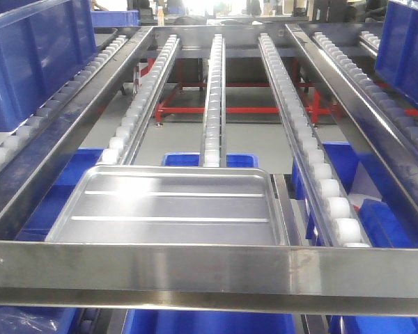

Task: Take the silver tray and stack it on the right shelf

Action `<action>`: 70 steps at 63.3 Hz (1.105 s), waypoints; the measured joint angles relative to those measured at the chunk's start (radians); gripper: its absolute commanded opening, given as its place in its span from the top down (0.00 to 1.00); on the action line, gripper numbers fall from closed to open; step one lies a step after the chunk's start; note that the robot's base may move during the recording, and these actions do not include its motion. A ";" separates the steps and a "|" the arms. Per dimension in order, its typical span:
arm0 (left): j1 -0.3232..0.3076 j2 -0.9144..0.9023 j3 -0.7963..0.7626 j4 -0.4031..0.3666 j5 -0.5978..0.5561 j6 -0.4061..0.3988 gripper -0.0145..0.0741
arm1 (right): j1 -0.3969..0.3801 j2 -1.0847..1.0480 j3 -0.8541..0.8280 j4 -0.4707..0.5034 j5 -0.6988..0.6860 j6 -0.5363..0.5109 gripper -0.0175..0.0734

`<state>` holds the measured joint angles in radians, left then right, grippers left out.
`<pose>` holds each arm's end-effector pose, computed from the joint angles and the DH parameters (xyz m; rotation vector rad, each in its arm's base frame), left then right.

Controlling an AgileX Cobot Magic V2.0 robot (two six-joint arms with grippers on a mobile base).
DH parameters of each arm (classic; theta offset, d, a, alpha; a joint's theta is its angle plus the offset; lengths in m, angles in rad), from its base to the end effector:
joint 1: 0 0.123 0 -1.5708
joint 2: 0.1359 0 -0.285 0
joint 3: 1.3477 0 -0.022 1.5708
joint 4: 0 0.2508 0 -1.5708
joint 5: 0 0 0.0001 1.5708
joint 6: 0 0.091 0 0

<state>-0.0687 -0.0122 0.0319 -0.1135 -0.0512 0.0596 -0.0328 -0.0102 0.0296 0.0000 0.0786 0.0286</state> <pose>0.0562 -0.0034 0.2077 0.0061 1.4531 -0.0959 0.0569 -0.0019 0.1966 0.0485 1.5809 -0.0033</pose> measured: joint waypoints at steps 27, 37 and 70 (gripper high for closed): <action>0.000 0.000 0.000 0.000 0.000 0.000 0.94 | 0.000 0.000 0.000 0.000 0.000 0.000 0.75; 0.000 0.000 0.000 0.000 0.000 0.000 0.94 | 0.000 0.000 0.000 0.000 0.000 0.000 0.75; 0.000 0.000 -0.085 0.007 0.012 0.000 0.94 | 0.000 0.000 -0.032 0.005 -0.079 -0.002 0.75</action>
<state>-0.0687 -0.0122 -0.0528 -0.1067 -0.0395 0.0596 -0.0328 -0.0102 -0.0028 0.0053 0.0000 0.0270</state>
